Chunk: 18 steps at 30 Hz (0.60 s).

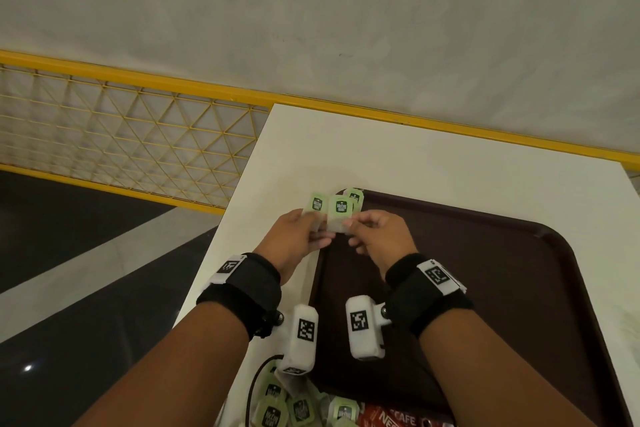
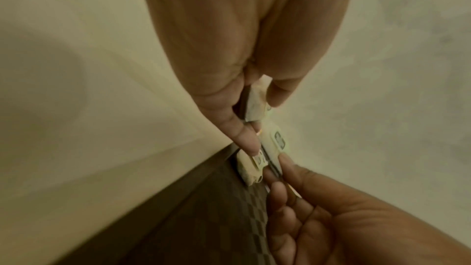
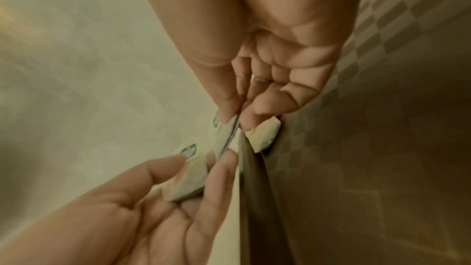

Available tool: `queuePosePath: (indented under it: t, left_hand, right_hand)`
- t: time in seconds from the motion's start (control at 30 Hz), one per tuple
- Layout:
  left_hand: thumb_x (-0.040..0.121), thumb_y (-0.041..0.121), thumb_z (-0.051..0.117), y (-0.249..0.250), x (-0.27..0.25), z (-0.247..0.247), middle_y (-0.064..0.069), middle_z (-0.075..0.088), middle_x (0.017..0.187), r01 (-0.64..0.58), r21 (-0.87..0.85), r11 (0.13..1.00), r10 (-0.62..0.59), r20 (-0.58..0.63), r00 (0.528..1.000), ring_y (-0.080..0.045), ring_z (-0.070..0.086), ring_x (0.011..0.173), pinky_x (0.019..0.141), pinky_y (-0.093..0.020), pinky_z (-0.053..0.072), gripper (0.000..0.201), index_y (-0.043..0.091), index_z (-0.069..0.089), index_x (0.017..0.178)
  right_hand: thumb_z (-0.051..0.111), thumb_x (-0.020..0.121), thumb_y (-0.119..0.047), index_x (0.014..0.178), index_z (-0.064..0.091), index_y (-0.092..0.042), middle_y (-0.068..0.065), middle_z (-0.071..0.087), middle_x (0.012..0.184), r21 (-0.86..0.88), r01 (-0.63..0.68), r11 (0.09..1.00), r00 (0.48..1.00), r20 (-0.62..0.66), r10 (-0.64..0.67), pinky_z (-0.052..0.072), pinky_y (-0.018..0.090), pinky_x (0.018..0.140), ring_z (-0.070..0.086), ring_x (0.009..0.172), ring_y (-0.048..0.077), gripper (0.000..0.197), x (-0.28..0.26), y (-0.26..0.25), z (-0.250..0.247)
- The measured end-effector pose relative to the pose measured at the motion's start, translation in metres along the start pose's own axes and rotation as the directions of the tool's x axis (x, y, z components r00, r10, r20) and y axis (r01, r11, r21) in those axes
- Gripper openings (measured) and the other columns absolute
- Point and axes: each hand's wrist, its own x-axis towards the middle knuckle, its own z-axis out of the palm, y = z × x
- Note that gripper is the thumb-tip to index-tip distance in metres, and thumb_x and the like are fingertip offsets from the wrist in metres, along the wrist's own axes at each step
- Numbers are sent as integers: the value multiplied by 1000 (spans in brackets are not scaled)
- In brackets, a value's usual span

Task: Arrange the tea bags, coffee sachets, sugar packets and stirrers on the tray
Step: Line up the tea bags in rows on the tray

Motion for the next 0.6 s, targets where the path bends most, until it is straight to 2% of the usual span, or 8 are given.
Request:
queuePosePath:
  t: [0.1,0.17,0.23,0.37,0.5,0.6]
  left_hand:
    - [102,15,42,2,-1,-8,-12,67,111,-12,54,998,17,-91,996,-21,63,101,80,-29,55,24,6,63,109]
    - [102,18,41,3,-4,-12,-2,65,117,-45,157,987,64,-121,991,-16,57,105,80,-27,49,25,14,65,107]
    - [103,23,41,3,-8,-13,5,64,114,-66,229,971,100,-137,986,-11,53,100,76,-23,43,26,17,66,110]
    - [102,23,49,1,-9,-14,-3,65,101,-86,272,958,124,-125,984,-14,50,87,70,-24,41,23,11,69,108]
    - [96,20,61,-2,-9,-11,-13,69,103,-135,291,947,170,-98,981,-15,61,87,68,-21,51,12,9,65,96]
    - [92,16,67,-5,-8,-5,-14,67,97,-154,267,951,188,-106,977,-17,64,85,68,-22,54,9,12,60,88]
  right_hand:
    - [70,88,-16,94,67,-7,9,72,82,-52,-52,997,995,-89,47,50,19,50,60,55,8,11,11,11,1]
    - [72,87,-21,89,66,-12,6,72,78,-123,-85,989,987,-143,67,52,23,52,61,54,10,11,16,16,3]
    - [74,85,-26,84,65,-16,3,72,74,-196,-80,977,984,-175,45,54,28,55,62,52,11,13,20,19,4]
    - [73,84,-29,80,62,-16,3,71,70,-288,-49,956,984,-178,-3,59,36,63,62,48,11,18,20,19,5]
    - [68,88,-35,81,63,-15,1,69,72,-326,-12,945,973,-221,-63,57,31,62,59,47,7,22,9,8,0]
    - [64,91,-36,83,66,-19,1,69,81,-210,86,974,990,-93,-107,54,29,64,59,58,7,19,-9,-7,0]
